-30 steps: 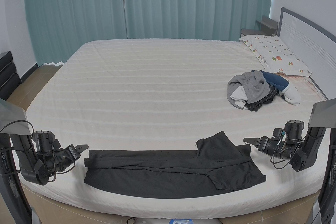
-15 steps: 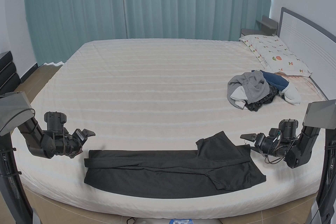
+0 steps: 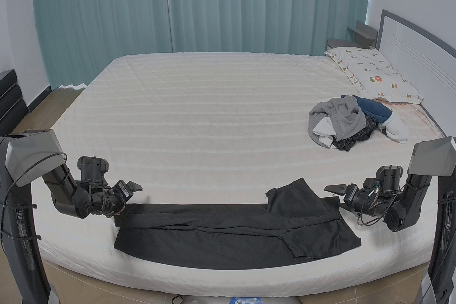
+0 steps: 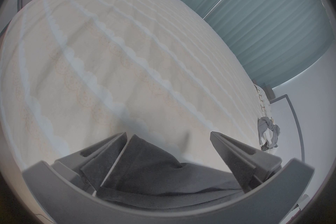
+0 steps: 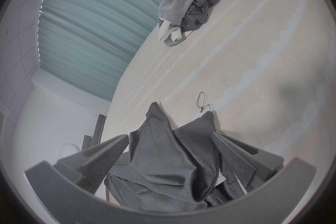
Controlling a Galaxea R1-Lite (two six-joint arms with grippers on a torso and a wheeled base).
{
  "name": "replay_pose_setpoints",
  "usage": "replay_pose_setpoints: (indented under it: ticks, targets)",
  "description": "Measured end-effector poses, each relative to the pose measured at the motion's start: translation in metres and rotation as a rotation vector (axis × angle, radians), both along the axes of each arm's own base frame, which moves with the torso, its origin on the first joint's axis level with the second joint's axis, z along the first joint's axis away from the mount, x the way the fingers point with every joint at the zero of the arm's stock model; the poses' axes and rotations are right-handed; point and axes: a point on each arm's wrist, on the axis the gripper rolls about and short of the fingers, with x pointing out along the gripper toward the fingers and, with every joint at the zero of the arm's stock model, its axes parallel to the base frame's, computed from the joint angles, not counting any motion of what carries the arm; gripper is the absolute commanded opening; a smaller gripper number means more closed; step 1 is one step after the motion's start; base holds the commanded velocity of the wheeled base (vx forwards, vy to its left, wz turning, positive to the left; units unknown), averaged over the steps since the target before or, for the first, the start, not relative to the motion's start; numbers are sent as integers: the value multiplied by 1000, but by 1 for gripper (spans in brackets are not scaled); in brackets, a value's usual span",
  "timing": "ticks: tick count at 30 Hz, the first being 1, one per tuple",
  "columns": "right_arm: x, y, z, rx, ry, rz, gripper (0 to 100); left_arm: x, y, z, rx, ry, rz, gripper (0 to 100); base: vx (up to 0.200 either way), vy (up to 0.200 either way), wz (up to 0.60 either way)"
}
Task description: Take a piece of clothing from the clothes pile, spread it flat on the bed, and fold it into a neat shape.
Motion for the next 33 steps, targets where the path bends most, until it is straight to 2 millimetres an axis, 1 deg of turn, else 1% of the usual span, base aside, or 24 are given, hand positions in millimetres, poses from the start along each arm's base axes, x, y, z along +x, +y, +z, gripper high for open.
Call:
replay_pose_setpoints:
  ticks: [5, 6, 11, 16, 21, 25, 33]
  targets:
    - [-1, 0, -2, -1, 6, 1, 100, -1, 0, -4, 7, 11, 7, 100, 0, 0, 0]
    - [-1, 0, -2, -2, 6, -1, 100, -1, 0, -4, 7, 12, 6, 0, 0, 0, 0]
    - [-2, -1, -3, -29, 10, -40, 100, -1, 0, -5, 6, 17, 10, 0, 0, 0, 0]
    - [-2, -2, -5, -47, 15, -70, 100, -7, 2, -8, 4, 24, 27, 0, 0, 0, 0]
    - [-2, -3, -6, -49, 18, -73, 100, -11, 5, -7, 12, -37, 81, 0, 0, 0, 0]
    - [-2, -3, -6, -49, 19, -73, 100, -11, 7, -4, -19, -100, 135, 0, 0, 0, 0]
    - [1, 1, -8, -49, 16, -63, 100, -15, 10, -11, -27, -88, 164, 0, 0, 0, 0]
